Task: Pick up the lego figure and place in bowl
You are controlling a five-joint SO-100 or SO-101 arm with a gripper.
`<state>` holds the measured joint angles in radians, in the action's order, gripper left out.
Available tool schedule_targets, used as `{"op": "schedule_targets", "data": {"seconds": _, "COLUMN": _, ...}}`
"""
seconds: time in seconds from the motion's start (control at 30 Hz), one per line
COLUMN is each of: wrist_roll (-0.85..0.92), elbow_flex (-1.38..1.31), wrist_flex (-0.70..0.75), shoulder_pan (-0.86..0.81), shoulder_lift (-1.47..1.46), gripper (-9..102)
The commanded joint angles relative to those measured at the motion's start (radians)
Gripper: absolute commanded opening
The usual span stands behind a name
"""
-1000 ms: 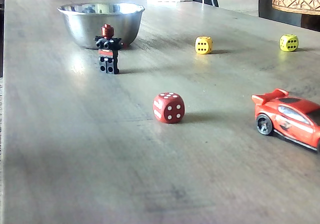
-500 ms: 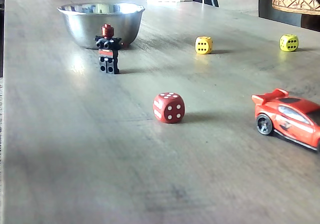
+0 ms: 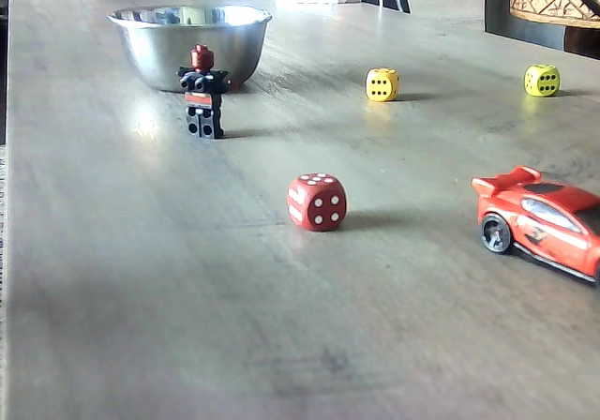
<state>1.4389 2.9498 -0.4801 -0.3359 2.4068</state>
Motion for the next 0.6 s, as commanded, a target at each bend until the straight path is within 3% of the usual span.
{"op": "schedule_targets", "data": {"seconds": 0.0, "wrist_roll": 0.005, "elbow_flex": -0.049, "wrist_flex": -0.095, "shoulder_pan": -0.006, "shoulder_lift": -0.06, "gripper": -1}}
{"op": "schedule_targets", "data": {"seconds": 0.57, "wrist_roll": 0.005, "elbow_flex": -0.044, "wrist_flex": -0.272, "shoulder_pan": 0.008, "shoulder_lift": -0.344, "gripper": -1}}
